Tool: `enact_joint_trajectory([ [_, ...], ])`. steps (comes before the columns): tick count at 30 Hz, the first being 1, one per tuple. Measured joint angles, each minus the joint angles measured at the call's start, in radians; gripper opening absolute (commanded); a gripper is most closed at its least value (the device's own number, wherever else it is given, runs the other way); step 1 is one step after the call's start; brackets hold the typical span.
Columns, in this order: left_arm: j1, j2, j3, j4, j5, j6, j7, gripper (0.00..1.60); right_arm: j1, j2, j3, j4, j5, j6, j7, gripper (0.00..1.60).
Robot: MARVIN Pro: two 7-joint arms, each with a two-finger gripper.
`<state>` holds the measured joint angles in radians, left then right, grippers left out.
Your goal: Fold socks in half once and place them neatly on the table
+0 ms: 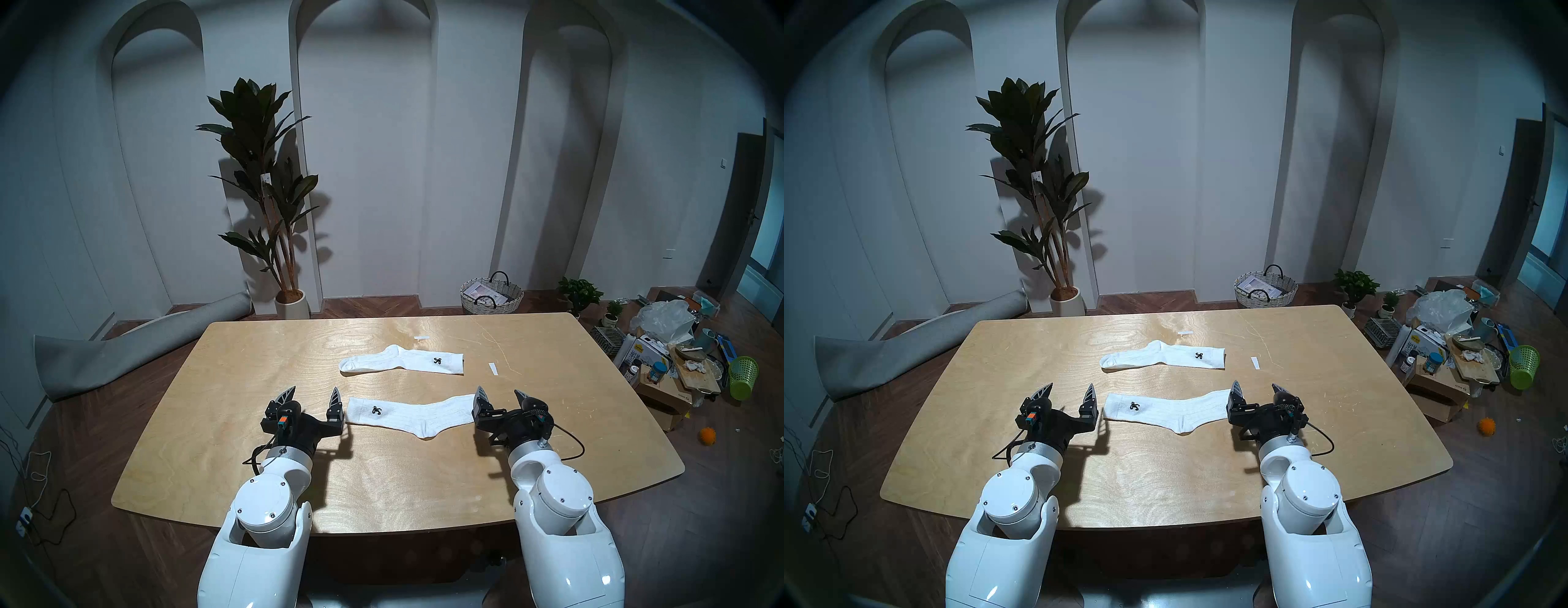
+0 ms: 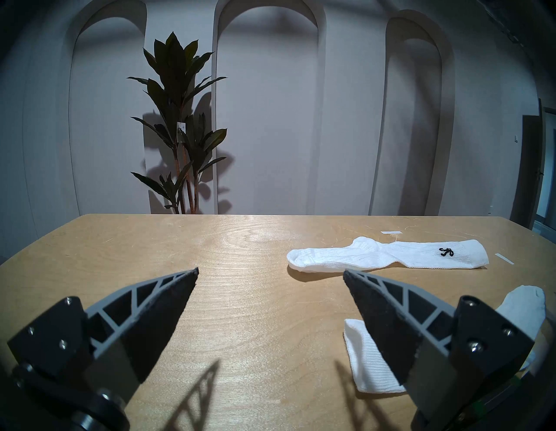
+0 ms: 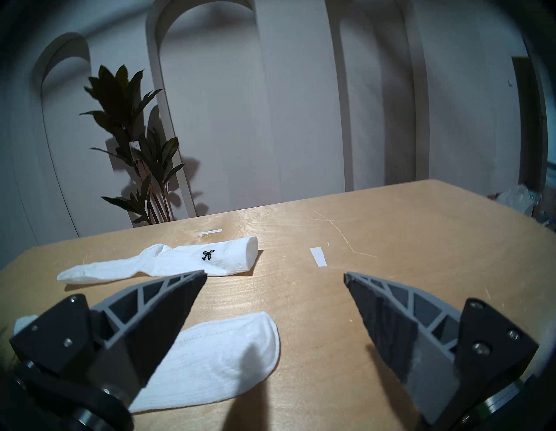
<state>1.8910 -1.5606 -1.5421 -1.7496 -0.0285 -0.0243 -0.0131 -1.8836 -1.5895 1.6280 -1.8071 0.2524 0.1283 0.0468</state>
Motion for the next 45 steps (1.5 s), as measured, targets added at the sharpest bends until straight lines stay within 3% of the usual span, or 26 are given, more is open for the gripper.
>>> enact_joint_trajectory([
  [6,-0.001,0.0,-0.001,-0.006,-0.001,0.0,0.0,1.6,0.013,-0.016,0.038,-0.03,0.162,0.095,0.007,1.6],
  [8,-0.001,0.0,-0.003,-0.016,-0.003,-0.001,-0.001,1.6,0.02,-0.021,0.052,-0.054,0.256,0.154,0.008,1.6],
  [15,0.0,0.001,-0.013,-0.044,-0.015,-0.001,-0.007,1.6,0.029,-0.029,0.063,-0.125,0.435,0.286,0.009,1.6],
  [21,0.014,0.003,-0.02,-0.08,-0.029,0.005,-0.017,1.6,0.035,-0.015,0.062,-0.192,0.469,0.399,-0.004,1.6],
  [28,0.036,0.009,-0.031,-0.112,-0.035,0.026,-0.02,1.6,0.04,-0.005,0.079,-0.26,0.502,0.539,-0.078,1.6],
  [31,0.04,0.012,-0.035,-0.116,-0.037,0.031,-0.02,1.6,0.043,-0.011,0.086,-0.263,0.549,0.581,-0.113,1.6],
  [38,0.039,0.015,-0.041,-0.118,-0.037,0.031,-0.02,1.6,0.042,-0.024,0.075,-0.258,0.75,0.616,-0.157,1.6],
  [45,0.039,0.017,-0.038,-0.119,-0.035,0.031,-0.022,1.6,0.04,-0.032,0.07,-0.269,0.919,0.585,-0.219,1.6],
])
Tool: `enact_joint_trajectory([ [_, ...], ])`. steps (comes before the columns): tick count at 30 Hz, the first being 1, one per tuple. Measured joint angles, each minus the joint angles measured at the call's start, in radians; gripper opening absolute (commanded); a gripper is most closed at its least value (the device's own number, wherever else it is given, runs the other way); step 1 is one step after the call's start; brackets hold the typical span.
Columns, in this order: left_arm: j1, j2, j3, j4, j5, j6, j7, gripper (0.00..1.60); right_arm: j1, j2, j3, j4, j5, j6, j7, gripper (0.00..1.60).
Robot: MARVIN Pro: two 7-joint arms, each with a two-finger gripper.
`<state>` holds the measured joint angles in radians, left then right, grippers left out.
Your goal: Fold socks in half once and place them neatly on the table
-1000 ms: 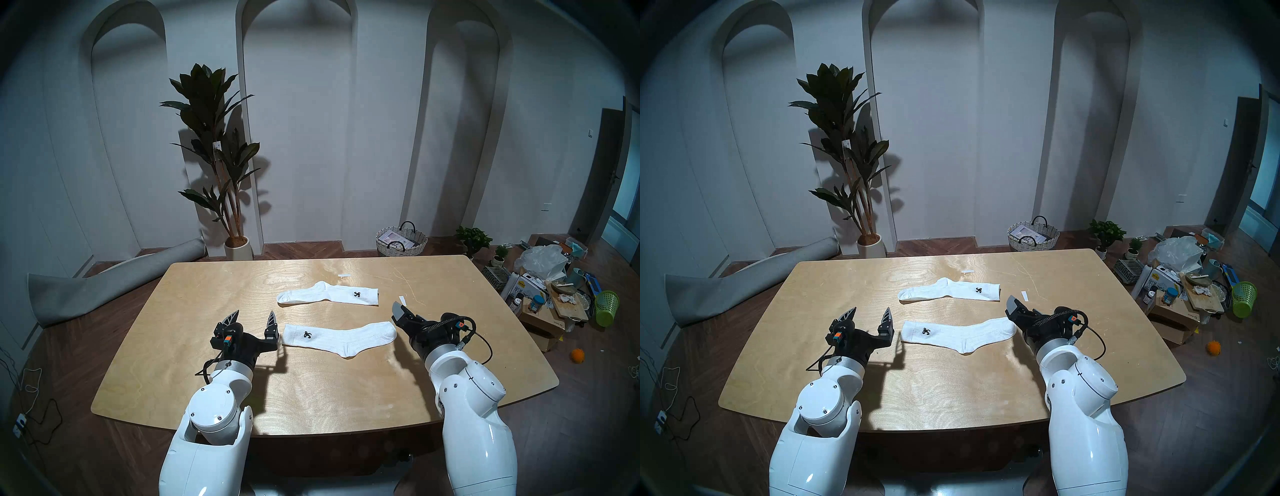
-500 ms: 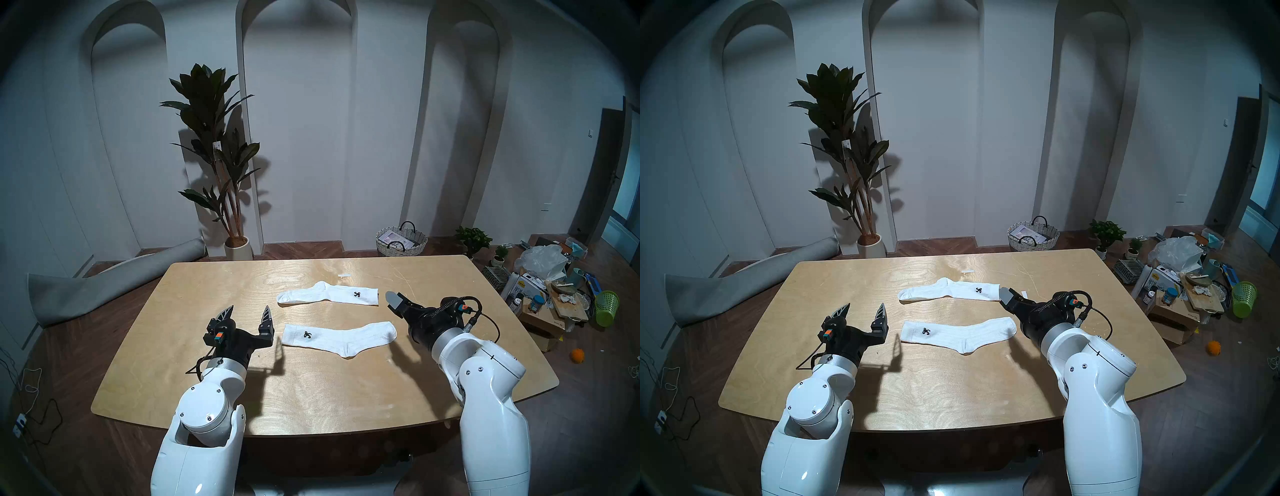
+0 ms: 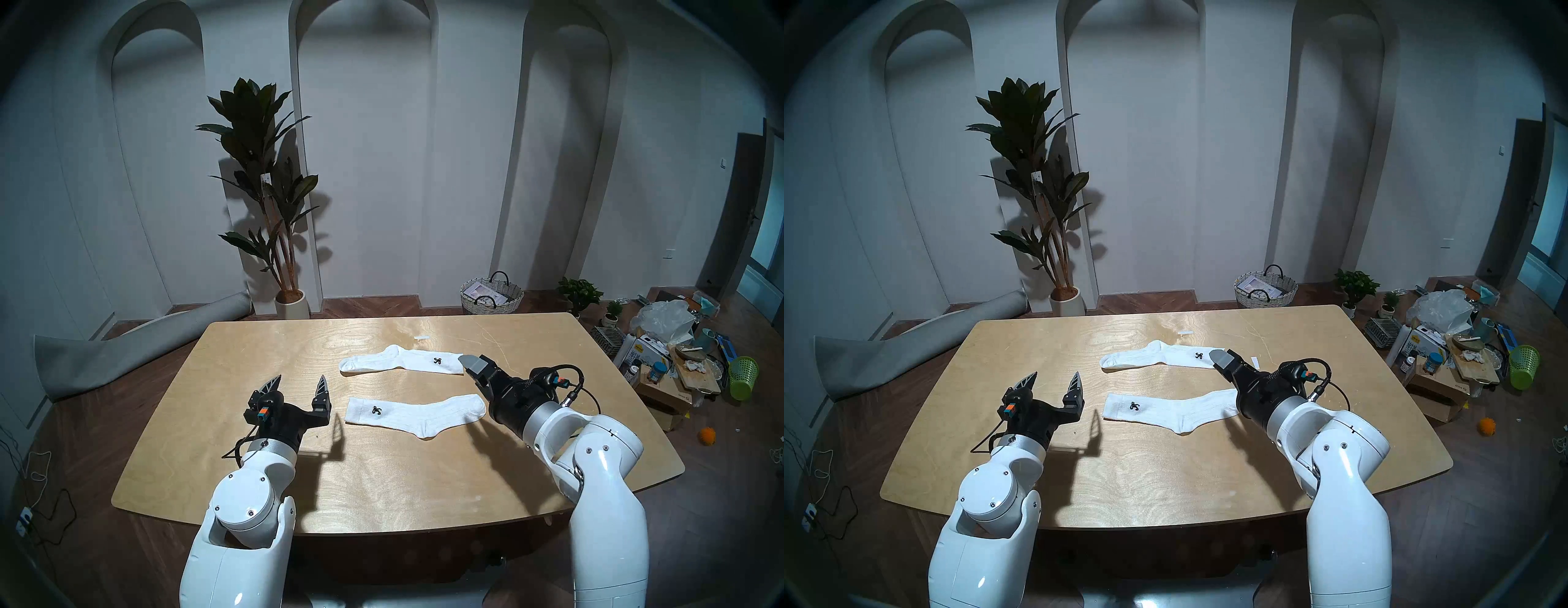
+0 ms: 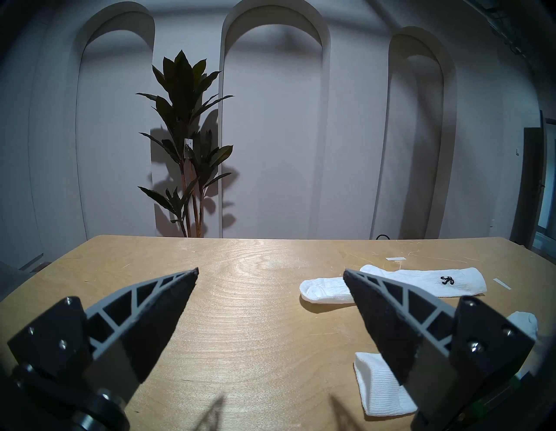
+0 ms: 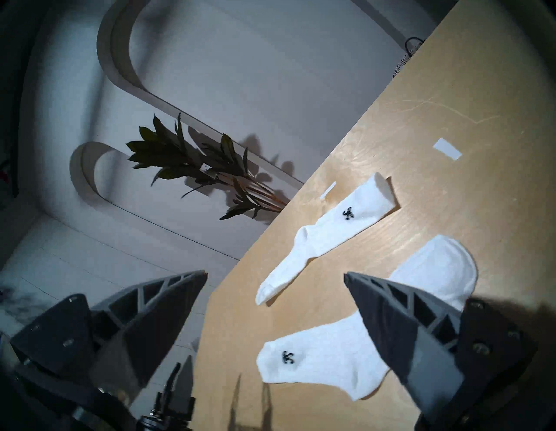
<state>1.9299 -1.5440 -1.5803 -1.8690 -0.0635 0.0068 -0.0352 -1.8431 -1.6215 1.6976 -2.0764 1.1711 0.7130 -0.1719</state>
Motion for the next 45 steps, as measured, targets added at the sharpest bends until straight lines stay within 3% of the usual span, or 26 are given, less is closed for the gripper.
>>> enact_joint_trajectory([
  [17,0.001,0.004,0.008,0.0,0.001,0.0,-0.006,1.6,0.001,-0.009,0.028,-0.001,0.354,-0.12,-0.236,1.6],
  [25,0.001,0.007,-0.015,0.001,0.0,0.0,-0.005,1.6,0.024,-0.009,0.025,-0.002,0.508,-0.254,-0.343,1.6],
  [34,0.001,0.008,-0.023,0.002,-0.001,0.0,-0.004,1.6,0.074,-0.006,0.026,-0.002,0.59,-0.414,-0.498,1.6],
  [45,0.0,-0.002,-0.01,0.002,-0.001,0.001,-0.004,1.6,0.185,0.015,0.017,0.007,0.571,-0.615,-0.716,1.6],
])
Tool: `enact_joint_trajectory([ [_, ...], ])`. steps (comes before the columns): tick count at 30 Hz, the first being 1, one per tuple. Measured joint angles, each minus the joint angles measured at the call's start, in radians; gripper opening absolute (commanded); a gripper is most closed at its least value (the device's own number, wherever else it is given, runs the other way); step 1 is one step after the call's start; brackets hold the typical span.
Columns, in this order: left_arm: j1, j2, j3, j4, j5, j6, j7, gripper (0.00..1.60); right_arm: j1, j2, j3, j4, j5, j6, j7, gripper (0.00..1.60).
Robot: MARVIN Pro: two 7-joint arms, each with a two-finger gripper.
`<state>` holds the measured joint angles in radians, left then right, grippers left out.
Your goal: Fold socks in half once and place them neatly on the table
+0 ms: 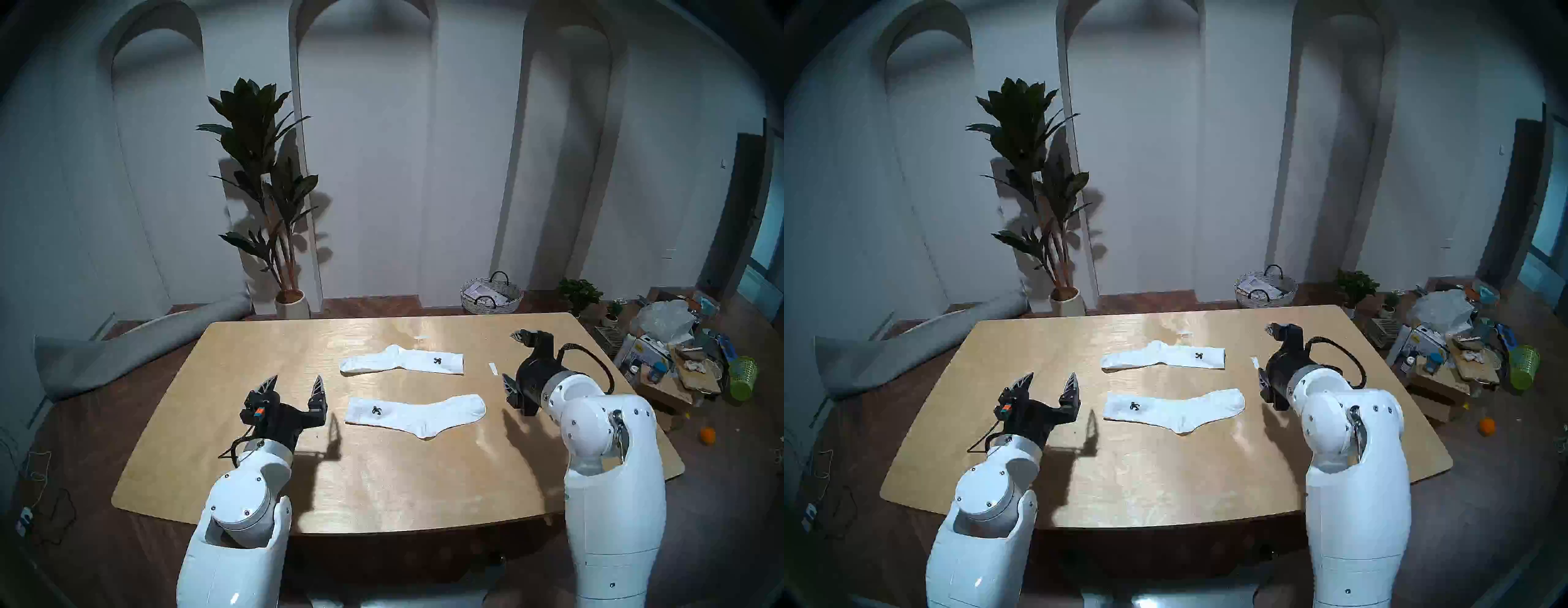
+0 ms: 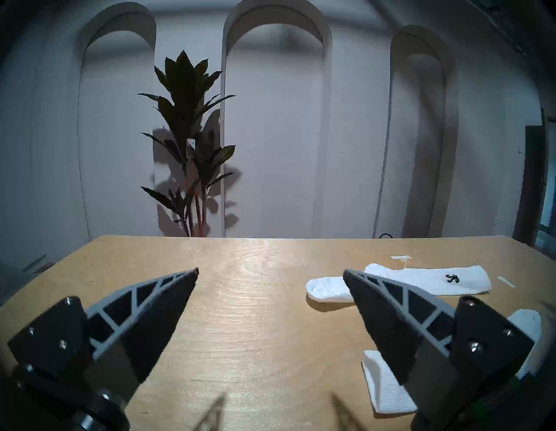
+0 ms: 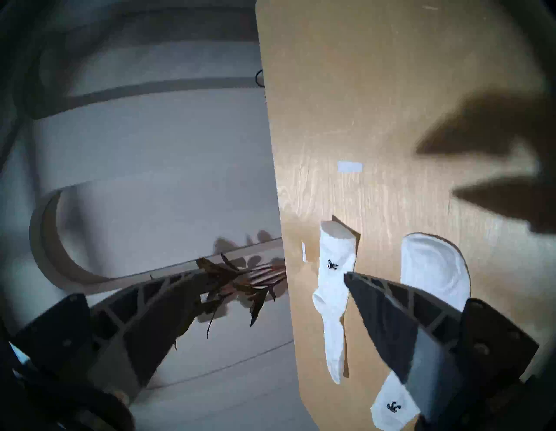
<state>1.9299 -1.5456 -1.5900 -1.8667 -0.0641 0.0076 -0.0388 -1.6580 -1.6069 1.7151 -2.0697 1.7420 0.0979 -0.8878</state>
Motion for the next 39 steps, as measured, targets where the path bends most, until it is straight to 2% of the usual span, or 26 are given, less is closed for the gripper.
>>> enact_joint_trajectory([
  [6,0.001,-0.009,0.005,-0.003,0.0,0.0,0.008,1.6,0.065,0.003,-0.049,0.064,-0.042,-0.113,-0.092,1.6],
  [9,0.003,-0.011,0.005,-0.006,0.0,0.0,0.014,1.6,0.085,0.003,-0.064,0.097,-0.057,-0.143,-0.108,1.6],
  [12,0.008,-0.017,0.008,-0.012,0.001,0.0,0.026,1.6,0.128,-0.002,-0.087,0.171,-0.088,-0.196,-0.121,1.6],
  [17,0.018,-0.023,0.013,-0.018,0.004,0.0,0.04,1.6,0.167,-0.006,-0.104,0.237,-0.108,-0.231,-0.113,1.6],
  [26,0.048,-0.04,0.026,-0.033,0.021,-0.003,0.079,1.6,0.262,0.001,-0.152,0.374,-0.156,-0.253,-0.081,1.6],
  [33,0.067,-0.048,0.038,-0.047,0.031,-0.007,0.117,1.6,0.333,0.02,-0.182,0.501,-0.178,-0.227,-0.042,1.6],
  [39,0.08,-0.051,0.048,-0.063,0.038,-0.009,0.146,1.6,0.373,0.017,-0.19,0.56,-0.175,-0.221,-0.04,1.6],
])
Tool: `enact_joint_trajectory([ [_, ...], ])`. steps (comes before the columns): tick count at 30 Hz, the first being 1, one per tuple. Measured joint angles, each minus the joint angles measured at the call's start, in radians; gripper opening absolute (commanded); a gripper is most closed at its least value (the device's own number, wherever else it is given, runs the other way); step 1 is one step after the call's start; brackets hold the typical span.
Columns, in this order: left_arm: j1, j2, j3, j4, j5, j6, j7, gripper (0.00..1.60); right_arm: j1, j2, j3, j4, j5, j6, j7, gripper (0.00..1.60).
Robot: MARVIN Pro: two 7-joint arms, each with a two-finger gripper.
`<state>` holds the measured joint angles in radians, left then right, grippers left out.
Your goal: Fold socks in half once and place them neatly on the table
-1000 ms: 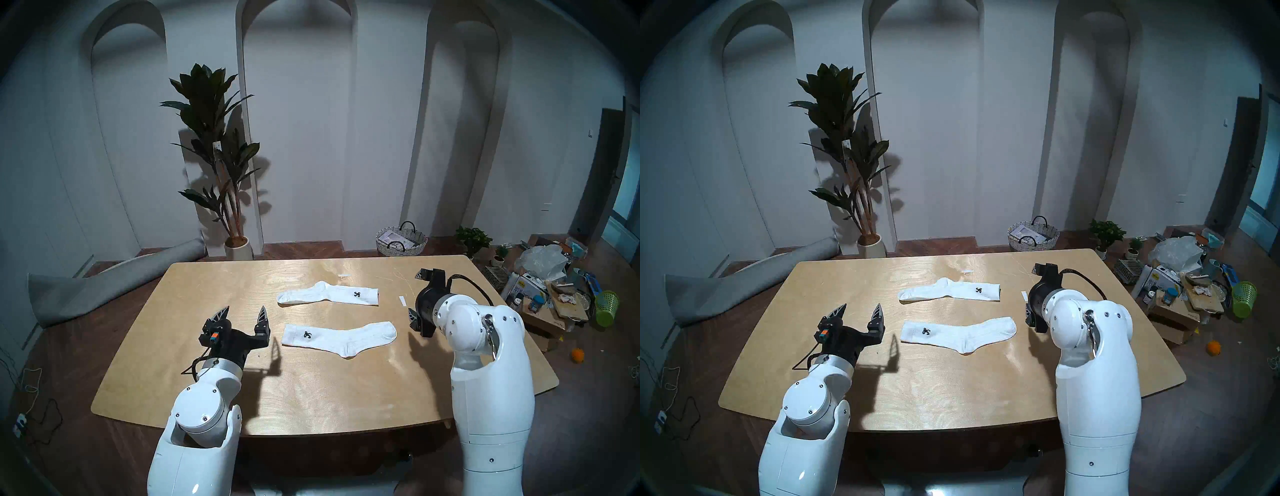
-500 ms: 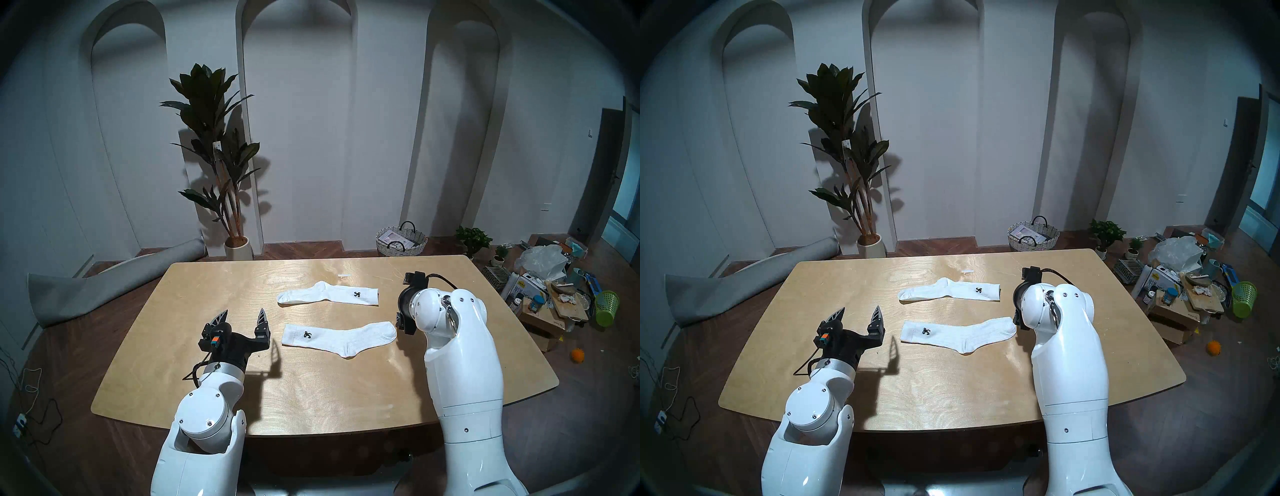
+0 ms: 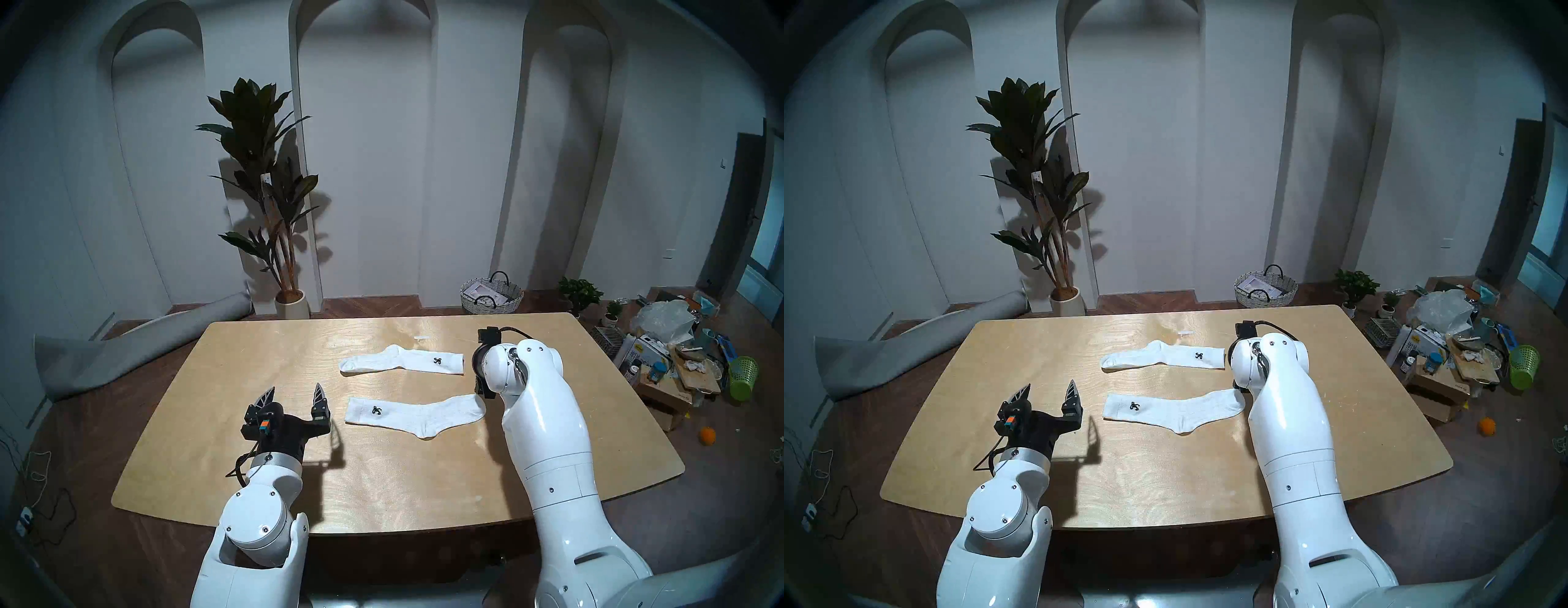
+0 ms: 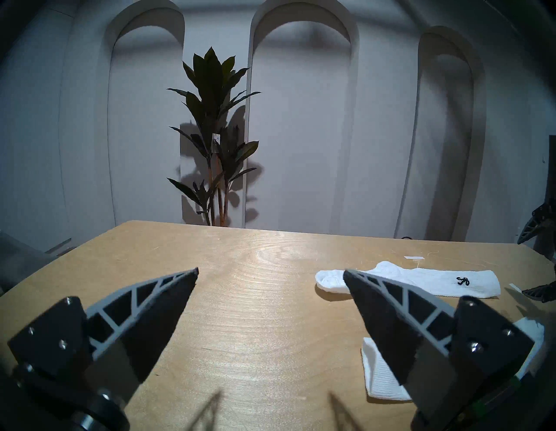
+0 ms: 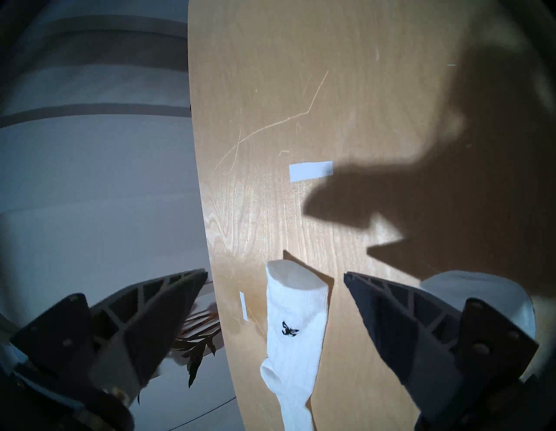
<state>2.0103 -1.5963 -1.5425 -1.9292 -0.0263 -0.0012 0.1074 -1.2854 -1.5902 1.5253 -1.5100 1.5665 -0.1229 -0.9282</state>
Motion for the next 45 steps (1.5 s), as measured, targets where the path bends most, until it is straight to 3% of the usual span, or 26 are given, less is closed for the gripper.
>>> enact_joint_trajectory([
  [8,0.009,-0.005,-0.001,-0.019,-0.009,0.0,0.043,1.6,-0.007,-0.015,-0.004,-0.037,0.023,-0.002,-0.077,1.6],
  [13,0.006,-0.01,-0.017,-0.026,-0.016,0.001,0.063,1.6,-0.026,-0.014,0.003,-0.039,0.033,0.0,-0.076,1.6],
  [27,0.001,0.004,0.021,-0.026,-0.04,-0.008,0.129,1.6,-0.016,0.011,0.019,0.07,0.084,0.079,0.119,1.6],
  [45,-0.007,0.018,0.041,-0.027,-0.053,-0.004,0.188,1.6,0.011,0.031,-0.019,0.134,0.069,0.105,0.178,1.6],
])
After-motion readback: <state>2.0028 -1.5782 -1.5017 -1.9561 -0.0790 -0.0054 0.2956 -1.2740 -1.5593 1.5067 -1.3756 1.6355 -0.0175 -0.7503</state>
